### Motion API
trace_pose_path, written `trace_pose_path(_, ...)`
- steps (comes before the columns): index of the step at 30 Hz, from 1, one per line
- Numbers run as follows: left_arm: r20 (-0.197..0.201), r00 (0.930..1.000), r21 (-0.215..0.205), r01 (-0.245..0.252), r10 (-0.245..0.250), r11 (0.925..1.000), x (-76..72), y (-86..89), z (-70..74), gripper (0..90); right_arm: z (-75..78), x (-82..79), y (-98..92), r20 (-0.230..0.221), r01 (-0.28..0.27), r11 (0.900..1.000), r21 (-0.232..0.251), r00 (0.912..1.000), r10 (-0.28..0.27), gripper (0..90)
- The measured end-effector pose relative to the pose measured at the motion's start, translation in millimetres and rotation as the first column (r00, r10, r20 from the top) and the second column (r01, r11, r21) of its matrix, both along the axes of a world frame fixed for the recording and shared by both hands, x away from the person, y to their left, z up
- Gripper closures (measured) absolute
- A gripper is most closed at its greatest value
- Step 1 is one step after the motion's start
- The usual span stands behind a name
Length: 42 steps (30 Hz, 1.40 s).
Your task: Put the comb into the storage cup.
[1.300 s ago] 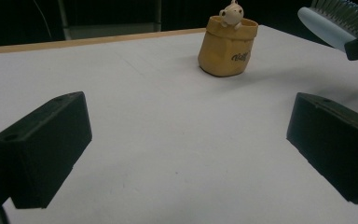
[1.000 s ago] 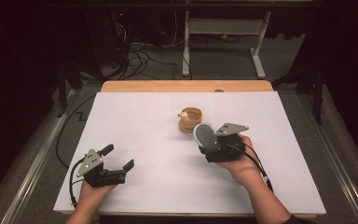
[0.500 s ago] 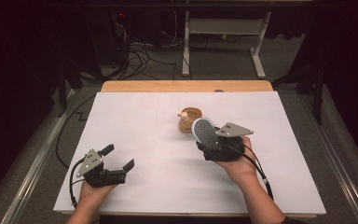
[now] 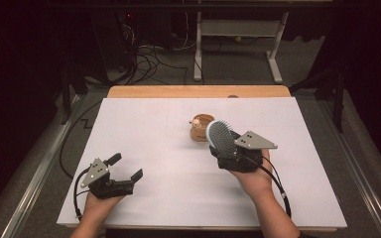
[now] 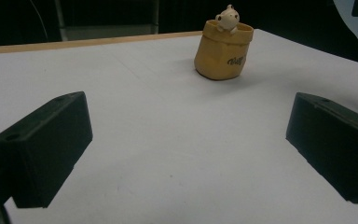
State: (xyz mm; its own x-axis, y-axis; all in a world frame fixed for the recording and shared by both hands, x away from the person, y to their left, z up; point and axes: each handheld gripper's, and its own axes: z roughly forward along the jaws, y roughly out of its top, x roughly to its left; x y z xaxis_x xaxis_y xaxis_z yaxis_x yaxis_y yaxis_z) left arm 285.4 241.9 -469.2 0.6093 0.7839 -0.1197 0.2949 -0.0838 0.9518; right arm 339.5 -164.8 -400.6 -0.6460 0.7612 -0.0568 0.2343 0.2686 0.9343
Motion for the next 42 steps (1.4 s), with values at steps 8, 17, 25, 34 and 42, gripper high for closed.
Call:
trace_pose_path(8, 0.003, 1.0, 0.015, 0.005, -0.005, 0.9999, -0.7, -1.7, 1.3, 0.0, -1.2, -3.6, 2.1, 0.05, -0.007, 1.0, 0.025, 0.9987, 0.005, 20.7)
trace_pose_path(17, 0.003, 0.9999, 0.027, 0.01, -0.01, 0.9996, -2.5, -3.1, 5.5, 0.0, -6.1, -17.7, -5.3, 0.122, 0.004, 0.998, 0.055, 0.9925, -0.011, 20.7)
trace_pose_path(25, 0.008, 0.9998, 0.037, 0.018, -0.019, 0.9991, -4.2, -6.8, 6.7, 0.0, -7.1, -19.1, -17.2, 0.117, 0.022, 0.997, 0.074, 0.9926, -0.031, 20.7)
trace_pose_path(34, 0.022, 0.9998, 0.067, 0.0, -0.002, 0.9978, -0.6, -15.2, 13.0, 0.0, -6.1, -17.7, -20.5, 0.106, 0.034, 0.995, 0.095, 0.9933, -0.044, 20.7)
trace_pose_path(42, 0.012, 0.9995, 0.071, 0.03, -0.031, 0.997, 13.3, -33.1, 25.7, 0.0, -4.9, -18.1, -20.3, 0.114, 0.034, 0.994, 0.105, 0.9925, -0.046, 20.7)
